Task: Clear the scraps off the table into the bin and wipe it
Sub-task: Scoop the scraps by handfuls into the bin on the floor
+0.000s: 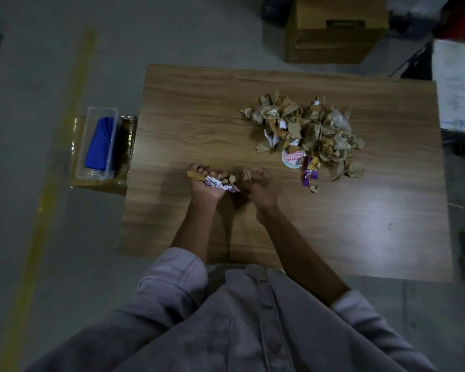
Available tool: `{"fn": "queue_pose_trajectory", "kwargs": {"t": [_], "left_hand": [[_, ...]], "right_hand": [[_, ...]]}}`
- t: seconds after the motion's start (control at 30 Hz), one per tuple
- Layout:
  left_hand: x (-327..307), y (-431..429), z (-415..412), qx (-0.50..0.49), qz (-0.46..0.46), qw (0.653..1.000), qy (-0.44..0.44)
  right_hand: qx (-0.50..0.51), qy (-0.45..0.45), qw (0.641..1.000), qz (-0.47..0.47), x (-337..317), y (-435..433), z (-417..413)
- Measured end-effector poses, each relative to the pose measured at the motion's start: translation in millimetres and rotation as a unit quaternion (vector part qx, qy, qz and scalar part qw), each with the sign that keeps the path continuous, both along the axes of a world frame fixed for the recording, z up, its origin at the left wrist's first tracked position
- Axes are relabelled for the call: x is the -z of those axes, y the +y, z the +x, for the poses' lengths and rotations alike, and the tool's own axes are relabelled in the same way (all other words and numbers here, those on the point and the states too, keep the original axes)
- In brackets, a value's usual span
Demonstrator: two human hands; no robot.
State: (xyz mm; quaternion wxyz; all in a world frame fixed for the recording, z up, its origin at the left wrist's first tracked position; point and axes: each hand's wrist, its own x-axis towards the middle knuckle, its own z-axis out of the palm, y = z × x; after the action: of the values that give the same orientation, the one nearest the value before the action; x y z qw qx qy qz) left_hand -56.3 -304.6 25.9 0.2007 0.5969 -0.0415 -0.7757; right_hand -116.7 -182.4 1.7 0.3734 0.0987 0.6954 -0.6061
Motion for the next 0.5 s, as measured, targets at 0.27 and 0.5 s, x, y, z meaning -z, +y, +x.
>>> {"fn": "queue_pose_trajectory", "kwargs": {"t": [0.27, 0.5], "left_hand": [[-17.7, 18.0, -37.4, -0.018, -0.104, 0.987, -0.124], [-19.5, 38.6, -55.5, 0.065, -0.203, 0.973, -0.092]], "right_hand": [[0.013, -0.032, 0.999, -0.041, -28.2, -3.0, 11.9], [-0.02, 0.064, 0.997, -0.043, -28.2, 14.7, 11.8]]}}
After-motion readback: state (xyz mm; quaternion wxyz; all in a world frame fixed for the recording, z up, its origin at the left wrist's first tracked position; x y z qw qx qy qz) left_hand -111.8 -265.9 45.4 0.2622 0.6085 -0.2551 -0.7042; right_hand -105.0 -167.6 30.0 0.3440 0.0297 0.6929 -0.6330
